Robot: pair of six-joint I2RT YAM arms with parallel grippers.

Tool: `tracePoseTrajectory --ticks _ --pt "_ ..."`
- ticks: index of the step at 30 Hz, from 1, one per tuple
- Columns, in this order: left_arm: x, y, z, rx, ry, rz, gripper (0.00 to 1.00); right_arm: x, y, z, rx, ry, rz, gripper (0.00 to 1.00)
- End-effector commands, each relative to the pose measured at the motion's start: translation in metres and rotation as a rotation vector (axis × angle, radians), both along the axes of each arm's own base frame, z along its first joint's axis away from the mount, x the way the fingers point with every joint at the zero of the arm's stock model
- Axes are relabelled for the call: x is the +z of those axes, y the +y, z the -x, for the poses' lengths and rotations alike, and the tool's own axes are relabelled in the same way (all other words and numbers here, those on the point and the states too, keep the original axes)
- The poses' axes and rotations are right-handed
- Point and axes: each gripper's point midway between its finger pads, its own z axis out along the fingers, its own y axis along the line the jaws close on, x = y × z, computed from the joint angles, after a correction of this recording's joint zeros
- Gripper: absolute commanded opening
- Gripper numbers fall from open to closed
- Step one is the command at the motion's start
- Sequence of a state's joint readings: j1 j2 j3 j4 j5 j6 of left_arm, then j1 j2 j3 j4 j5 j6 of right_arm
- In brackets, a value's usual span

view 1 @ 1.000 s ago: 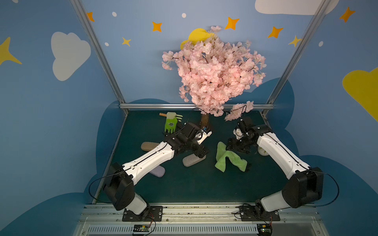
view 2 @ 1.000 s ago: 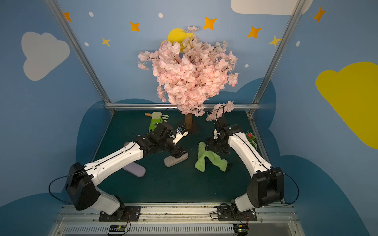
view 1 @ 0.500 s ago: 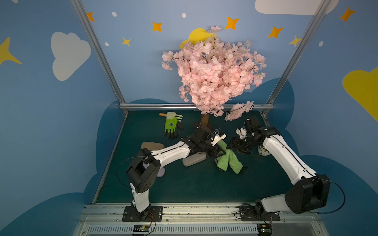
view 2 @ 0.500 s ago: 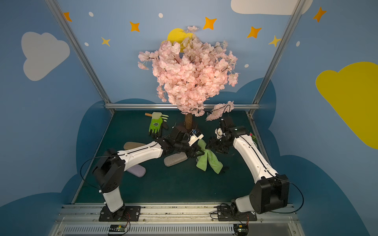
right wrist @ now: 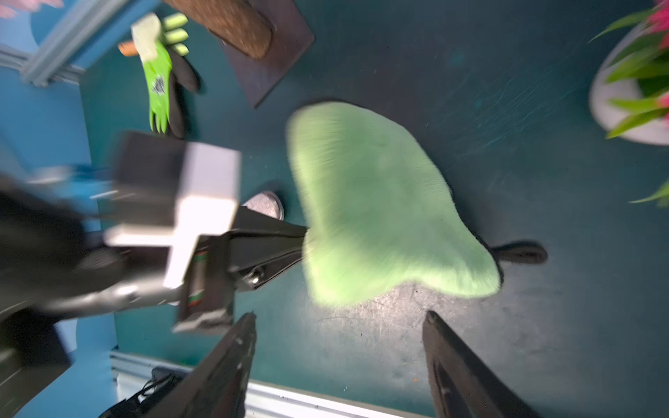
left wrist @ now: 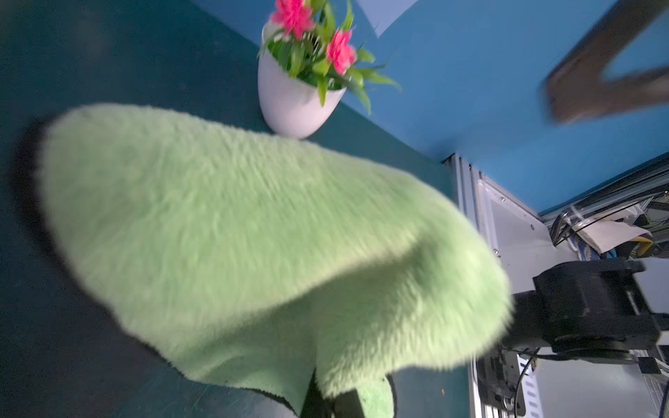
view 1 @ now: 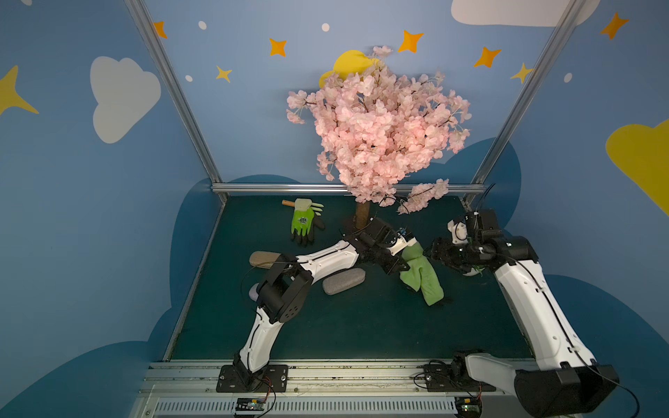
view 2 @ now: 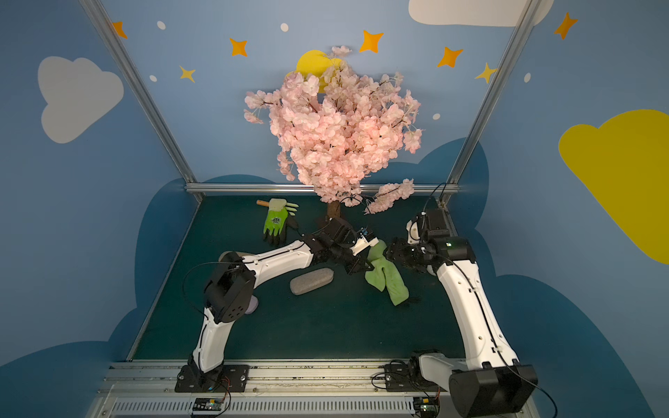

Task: Wipe the eyeglass case
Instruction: Place the cleaning item at the center of the board, then reset both arms

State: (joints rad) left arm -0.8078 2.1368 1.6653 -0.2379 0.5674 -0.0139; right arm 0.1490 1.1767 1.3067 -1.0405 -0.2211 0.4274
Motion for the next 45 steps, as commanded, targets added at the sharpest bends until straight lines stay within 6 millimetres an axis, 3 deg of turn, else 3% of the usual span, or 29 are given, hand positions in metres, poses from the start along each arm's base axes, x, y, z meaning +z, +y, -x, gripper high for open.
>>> tracePoseTrajectory --ticks 1,4,6,7,10,12,16,18,21,23,26,29,32,34,37,39,41,45 --pt "-0.049 0.024 0.008 0.004 0.070 -0.179 0.03 0.020 -0.010 -0.008 -0.015 -0.071 0.042 0.73" --pt "-0.067 0.039 0.010 0.000 0.075 -0.288 0.05 0.032 -0.013 -0.011 -0.005 -0.098 0.072 0.73" --pt "-0.061 0.046 0.007 0.015 0.055 -0.332 0.27 0.031 -0.009 -0.013 0.008 -0.092 0.058 0.73" --pt "-0.050 0.048 0.004 0.027 0.035 -0.333 0.43 0.027 -0.006 -0.014 0.014 -0.081 0.046 0.73" --pt "0.000 0.047 0.001 0.050 -0.016 -0.242 0.77 0.007 0.005 -0.016 0.027 -0.045 0.006 0.72" --pt "0.035 0.046 0.003 0.054 -0.051 -0.160 0.90 -0.006 0.012 -0.018 0.034 -0.023 -0.009 0.72" --pt "0.088 0.054 0.014 0.057 -0.133 -0.051 0.92 -0.016 0.017 -0.021 0.035 -0.012 -0.002 0.71" --pt "0.090 0.071 0.013 0.083 -0.192 -0.093 0.91 -0.017 0.016 -0.023 0.035 -0.019 0.013 0.71" --pt "0.061 0.115 -0.008 0.157 -0.417 -0.432 0.89 -0.021 0.017 -0.027 0.040 -0.022 0.029 0.71" --pt "0.062 0.131 -0.015 0.213 -0.450 -0.531 0.90 -0.025 0.023 -0.030 0.054 -0.021 0.025 0.70" --pt "0.090 0.124 -0.004 0.270 -0.323 -0.295 0.89 -0.028 0.035 -0.036 0.076 -0.019 0.025 0.70" --pt "0.115 0.147 -0.013 0.453 -0.416 -0.152 0.90 -0.034 0.032 -0.041 0.063 -0.024 0.069 0.69" --pt "0.131 0.201 -0.027 0.699 -0.548 -0.089 0.93 -0.035 0.017 -0.047 0.029 -0.094 0.200 0.72" --pt "0.140 0.250 -0.033 0.862 -0.625 -0.082 0.94 -0.029 -0.003 -0.052 -0.040 -0.194 0.308 0.79" --pt "0.140 0.318 -0.034 1.053 -0.806 -0.130 0.96 -0.028 -0.027 -0.066 -0.142 -0.387 0.415 0.90" --pt "0.139 0.366 -0.033 1.234 -0.877 -0.132 0.98 -0.032 -0.036 -0.076 -0.176 -0.527 0.442 0.92" --pt "0.129 0.415 -0.033 1.443 -0.843 -0.118 0.98 -0.042 -0.049 -0.080 -0.215 -0.598 0.481 0.92" --pt "0.084 0.495 -0.033 1.734 -0.773 -0.231 0.98 -0.083 -0.089 -0.084 -0.293 -0.575 0.629 0.92"
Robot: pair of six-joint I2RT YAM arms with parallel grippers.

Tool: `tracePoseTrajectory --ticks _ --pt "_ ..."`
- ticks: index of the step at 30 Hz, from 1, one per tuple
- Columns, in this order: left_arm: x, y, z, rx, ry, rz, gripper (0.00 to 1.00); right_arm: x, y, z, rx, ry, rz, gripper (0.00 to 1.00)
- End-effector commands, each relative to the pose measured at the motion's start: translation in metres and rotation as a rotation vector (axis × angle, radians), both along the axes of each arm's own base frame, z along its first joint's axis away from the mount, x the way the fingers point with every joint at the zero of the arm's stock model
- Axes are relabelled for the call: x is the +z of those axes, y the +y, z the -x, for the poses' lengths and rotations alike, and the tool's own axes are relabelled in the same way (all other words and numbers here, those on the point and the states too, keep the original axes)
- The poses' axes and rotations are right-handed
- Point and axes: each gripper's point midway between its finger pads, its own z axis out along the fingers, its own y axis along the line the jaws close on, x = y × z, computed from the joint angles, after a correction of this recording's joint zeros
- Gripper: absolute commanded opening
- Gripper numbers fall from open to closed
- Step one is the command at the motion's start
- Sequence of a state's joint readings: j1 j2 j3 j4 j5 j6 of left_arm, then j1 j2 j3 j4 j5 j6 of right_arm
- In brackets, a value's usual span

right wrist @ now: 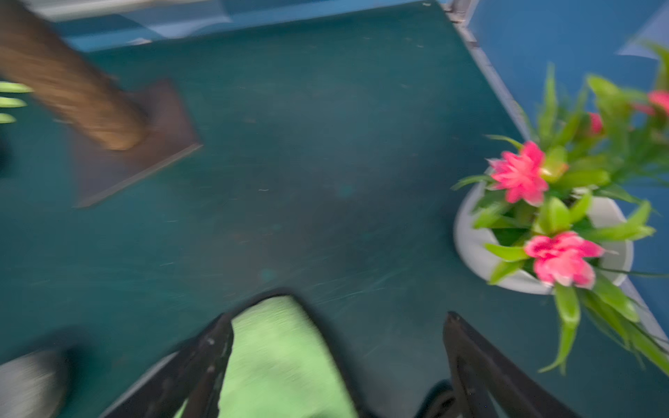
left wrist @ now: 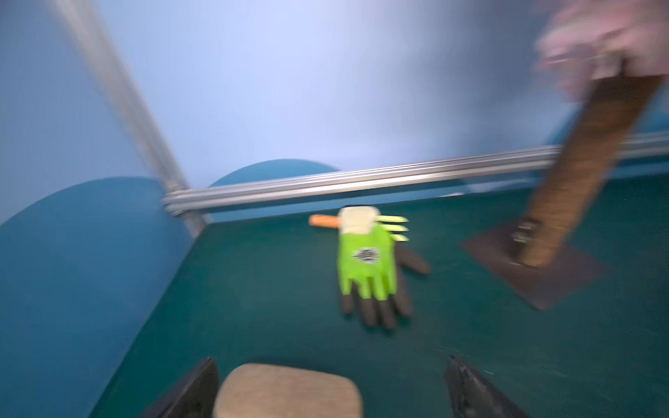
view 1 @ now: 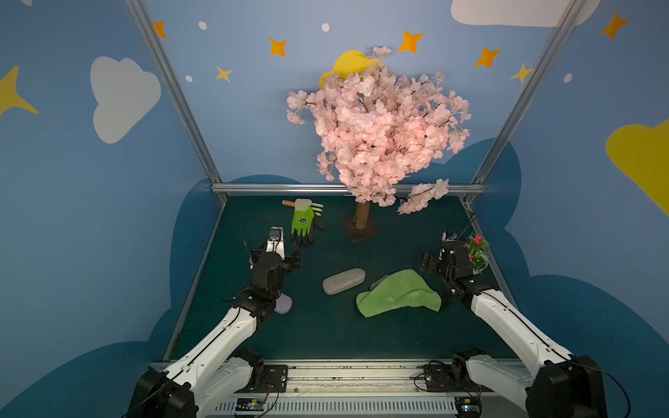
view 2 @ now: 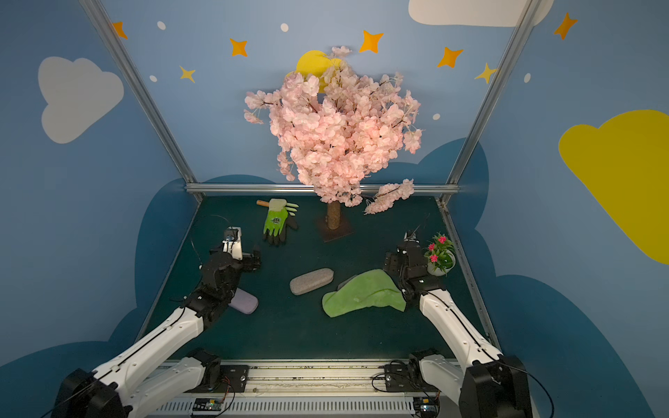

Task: Wipe the eyeglass case
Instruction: Reset both arms

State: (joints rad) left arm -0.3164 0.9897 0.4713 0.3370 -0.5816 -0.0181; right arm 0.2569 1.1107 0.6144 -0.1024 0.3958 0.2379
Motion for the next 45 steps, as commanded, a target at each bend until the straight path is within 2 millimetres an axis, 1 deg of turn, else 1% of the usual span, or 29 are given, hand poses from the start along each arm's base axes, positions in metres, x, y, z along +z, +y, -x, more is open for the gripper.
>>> tracePoseTrajectory --ticks 1,3,4,6,8,9,11,12,14,15,16,18,19,20,21,23,24,25,26,27,28,31,32,34,36,45 --pt "-0.006 0.062 0.002 0.291 -0.080 0.044 0.98 0.020 -0.038 -0.027 -0.124 -0.190 0.154 0.92" --pt "-0.025 0.084 0.007 0.370 -0.066 0.044 0.98 0.012 -0.055 -0.029 -0.192 -0.190 0.215 0.92" --pt "-0.034 0.090 0.010 0.382 -0.060 0.058 0.98 0.006 -0.059 -0.030 -0.208 -0.185 0.225 0.92" --pt "-0.049 0.097 0.015 0.390 -0.049 0.096 0.98 -0.006 -0.055 -0.035 -0.190 -0.191 0.206 0.91" --pt "-0.064 0.099 0.016 0.382 -0.050 0.146 0.98 -0.015 -0.046 -0.040 -0.147 -0.197 0.175 0.91" --pt "-0.071 0.098 0.013 0.366 -0.045 0.173 0.98 -0.017 -0.042 -0.043 -0.124 -0.204 0.169 0.91" --pt "-0.082 0.088 -0.002 0.294 0.014 0.153 0.98 -0.023 -0.037 -0.046 -0.088 -0.223 0.162 0.91" --pt "-0.086 0.085 -0.010 0.270 0.025 0.136 0.98 -0.023 -0.033 -0.050 -0.064 -0.240 0.169 0.91" --pt "-0.087 0.079 -0.021 0.217 0.006 0.112 0.99 -0.023 -0.021 -0.054 0.012 -0.240 0.170 0.91" --pt "-0.094 0.077 -0.026 0.204 0.022 0.116 0.98 -0.021 -0.017 -0.057 0.038 -0.258 0.168 0.91" --pt "-0.097 0.075 -0.029 0.186 0.027 0.110 0.99 -0.024 -0.012 -0.057 0.071 -0.261 0.168 0.91" --pt "-0.099 0.060 -0.036 0.087 0.023 0.091 0.98 -0.029 -0.006 -0.057 0.115 -0.289 0.163 0.91" --pt "-0.103 0.053 -0.038 0.043 0.044 0.094 0.99 -0.029 -0.004 -0.057 0.135 -0.313 0.165 0.91" --pt "-0.108 0.046 -0.041 0.006 0.072 0.097 1.00 -0.026 -0.004 -0.059 0.133 -0.343 0.173 0.92" --pt "-0.118 0.042 -0.044 -0.021 0.113 0.094 1.00 -0.027 -0.004 -0.058 0.133 -0.328 0.163 0.92" --pt "-0.118 0.045 -0.050 -0.018 0.065 0.087 1.00 -0.031 -0.006 -0.059 0.139 -0.297 0.146 0.92" --pt "-0.121 0.047 -0.048 -0.010 0.107 0.110 1.00 -0.035 -0.012 -0.060 0.127 -0.289 0.114 0.92" --pt "-0.122 0.050 -0.047 -0.006 0.123 0.138 1.00 -0.046 -0.022 -0.058 0.083 -0.262 0.074 0.96" --pt "-0.121 0.050 -0.046 -0.013 0.120 0.147 1.00 -0.047 -0.029 -0.058 0.061 -0.286 0.043 0.98" --pt "-0.120 0.050 -0.047 -0.013 0.105 0.148 1.00 -0.044 -0.028 -0.058 0.087 -0.331 0.035 0.98" --pt "-0.120 0.050 -0.046 -0.015 0.094 0.147 1.00 -0.042 -0.029 -0.059 0.083 -0.340 0.039 0.98" --pt "-0.118 0.049 -0.046 -0.024 0.071 0.137 1.00 -0.045 -0.029 -0.057 0.078 -0.300 0.022 0.98" --pt "-0.119 0.048 -0.046 -0.024 0.079 0.138 1.00 -0.045 -0.028 -0.057 0.081 -0.307 0.029 0.98" --pt "-0.119 0.048 -0.048 -0.021 0.075 0.125 1.00 -0.041 -0.028 -0.059 0.083 -0.341 0.038 0.98" --pt "-0.119 0.048 -0.047 -0.021 0.076 0.123 1.00 -0.044 -0.028 -0.058 0.082 -0.319 0.035 0.98" --pt "-0.119 0.047 -0.047 -0.023 0.078 0.121 1.00 -0.043 -0.028 -0.058 0.082 -0.329 0.038 0.98"
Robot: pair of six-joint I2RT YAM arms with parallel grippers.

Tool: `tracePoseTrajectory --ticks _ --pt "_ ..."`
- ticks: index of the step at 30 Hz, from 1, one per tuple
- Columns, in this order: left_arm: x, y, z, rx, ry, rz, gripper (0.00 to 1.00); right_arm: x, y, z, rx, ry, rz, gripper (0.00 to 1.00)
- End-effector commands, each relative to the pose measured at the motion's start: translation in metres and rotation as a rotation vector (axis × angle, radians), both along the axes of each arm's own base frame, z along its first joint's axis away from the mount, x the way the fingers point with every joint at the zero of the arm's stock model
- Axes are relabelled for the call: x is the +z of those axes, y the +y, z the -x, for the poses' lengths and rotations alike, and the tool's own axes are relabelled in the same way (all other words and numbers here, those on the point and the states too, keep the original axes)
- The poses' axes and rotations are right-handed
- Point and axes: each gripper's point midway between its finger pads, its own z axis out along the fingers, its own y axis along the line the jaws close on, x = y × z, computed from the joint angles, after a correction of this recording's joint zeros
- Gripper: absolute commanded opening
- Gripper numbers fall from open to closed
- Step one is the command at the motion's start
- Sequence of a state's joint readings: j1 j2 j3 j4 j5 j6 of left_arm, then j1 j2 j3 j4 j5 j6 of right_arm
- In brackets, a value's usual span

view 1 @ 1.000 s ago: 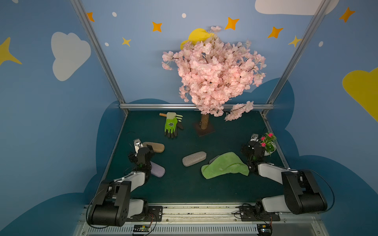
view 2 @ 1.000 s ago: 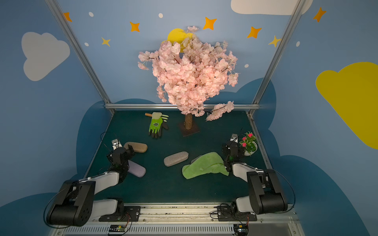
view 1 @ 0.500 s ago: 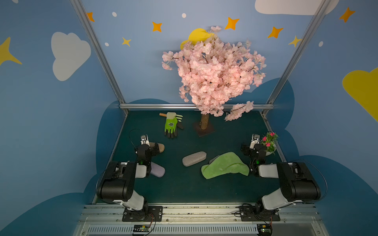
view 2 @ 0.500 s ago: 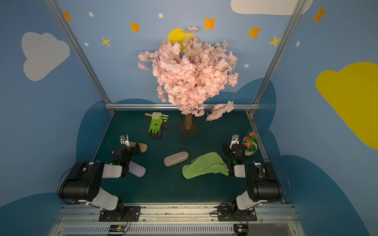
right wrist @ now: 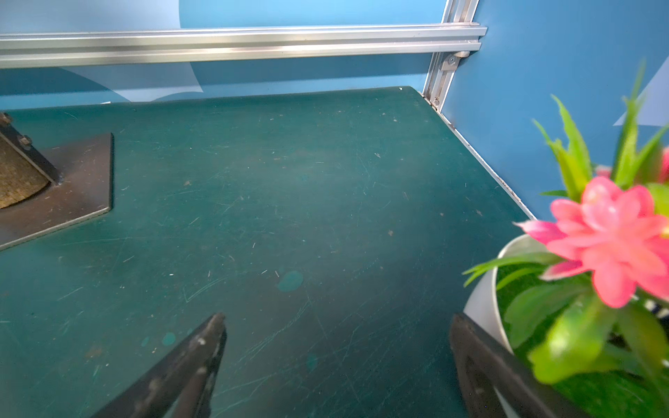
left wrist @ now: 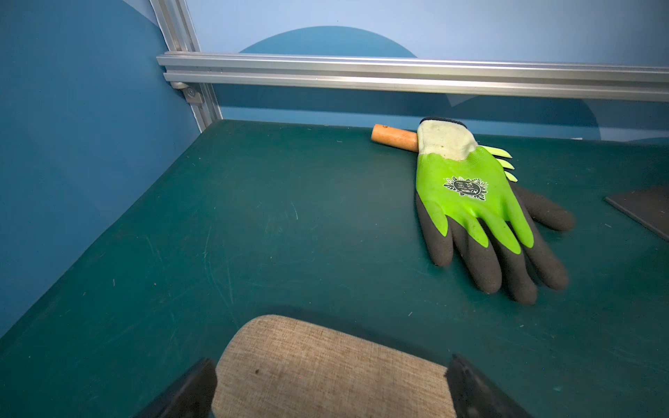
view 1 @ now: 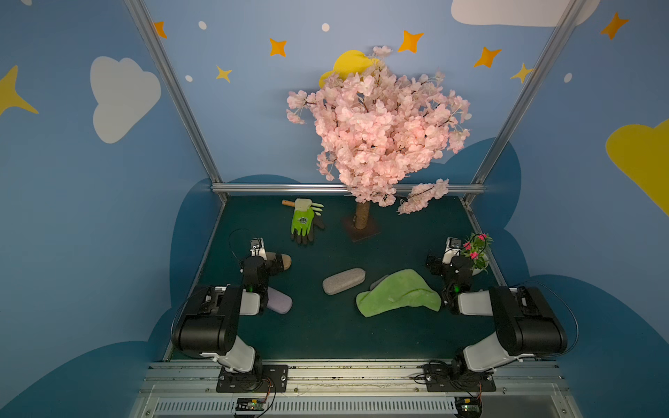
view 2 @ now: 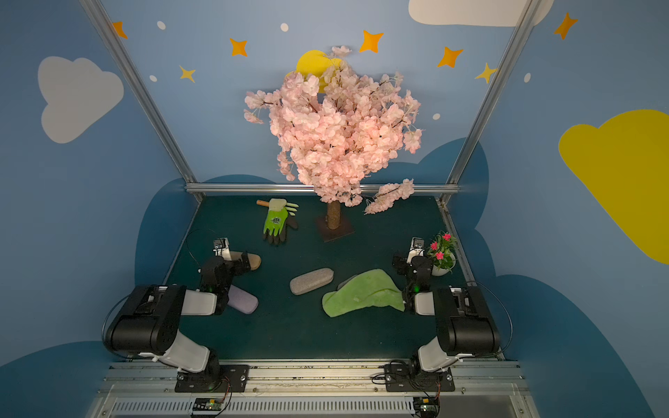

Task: Wipe the eyeglass case
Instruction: Reset both arms

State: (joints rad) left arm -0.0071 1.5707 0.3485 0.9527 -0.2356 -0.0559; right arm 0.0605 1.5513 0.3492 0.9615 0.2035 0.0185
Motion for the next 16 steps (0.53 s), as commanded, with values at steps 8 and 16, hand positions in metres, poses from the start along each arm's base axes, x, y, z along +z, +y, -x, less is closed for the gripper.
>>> tracePoseTrajectory --ticks 8,16 --pt "0.0034 -0.0026 -0.0021 -0.014 -0.018 -0.006 1.00 0.0027 0.0024 -0.0006 0.008 -0.021 -0.006 0.98" --pt "0.0035 -0.0095 -0.0030 -0.060 -0.019 -0.009 1.00 0.0024 0.0027 -0.0006 0.009 -0.020 -0.006 0.98"
